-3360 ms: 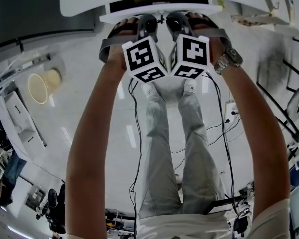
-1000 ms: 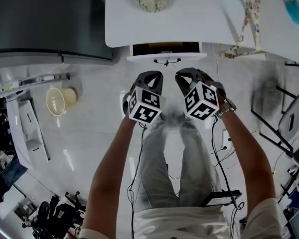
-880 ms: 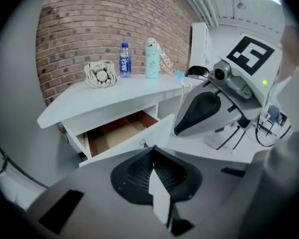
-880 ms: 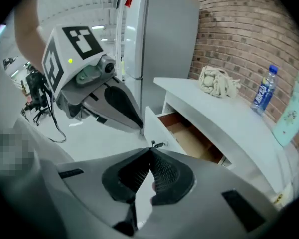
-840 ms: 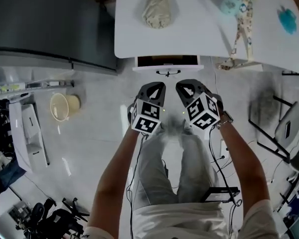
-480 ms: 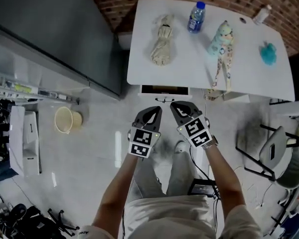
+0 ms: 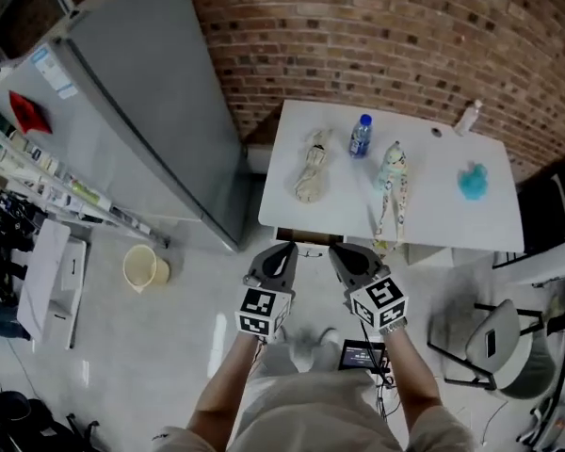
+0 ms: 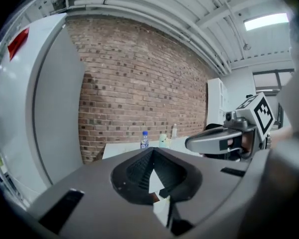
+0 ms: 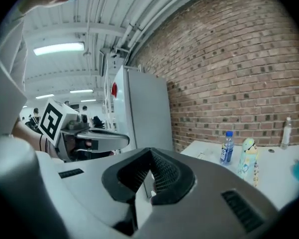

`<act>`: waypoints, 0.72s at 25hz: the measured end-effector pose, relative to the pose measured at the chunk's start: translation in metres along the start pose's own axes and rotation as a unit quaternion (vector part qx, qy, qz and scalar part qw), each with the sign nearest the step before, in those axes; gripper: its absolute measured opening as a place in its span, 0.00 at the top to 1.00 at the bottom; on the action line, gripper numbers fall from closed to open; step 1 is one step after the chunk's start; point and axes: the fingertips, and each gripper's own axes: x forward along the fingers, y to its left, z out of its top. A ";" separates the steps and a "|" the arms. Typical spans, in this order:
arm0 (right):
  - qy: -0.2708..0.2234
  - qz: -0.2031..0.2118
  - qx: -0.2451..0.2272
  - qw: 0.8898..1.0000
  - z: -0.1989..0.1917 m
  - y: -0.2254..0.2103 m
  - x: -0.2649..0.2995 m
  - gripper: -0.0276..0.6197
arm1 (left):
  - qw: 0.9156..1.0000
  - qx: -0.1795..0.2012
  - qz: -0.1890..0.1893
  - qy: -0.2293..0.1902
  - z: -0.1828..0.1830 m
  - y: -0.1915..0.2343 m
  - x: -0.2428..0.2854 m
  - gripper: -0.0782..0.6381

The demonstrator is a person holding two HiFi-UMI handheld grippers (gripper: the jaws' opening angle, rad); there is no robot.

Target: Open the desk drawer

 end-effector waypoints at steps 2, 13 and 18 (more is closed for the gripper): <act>-0.023 -0.003 -0.003 1.000 0.027 -0.004 -0.019 0.92 | 1.000 0.004 0.004 -0.018 0.022 -0.007 -0.012 0.88; -0.093 0.026 -0.033 0.995 0.140 0.000 -0.100 0.92 | 0.994 -0.025 0.062 -0.083 0.111 -0.013 -0.090 0.88; -0.098 0.050 -0.032 0.993 0.134 0.018 -0.110 0.92 | 0.992 -0.014 0.091 -0.091 0.110 -0.020 -0.117 0.88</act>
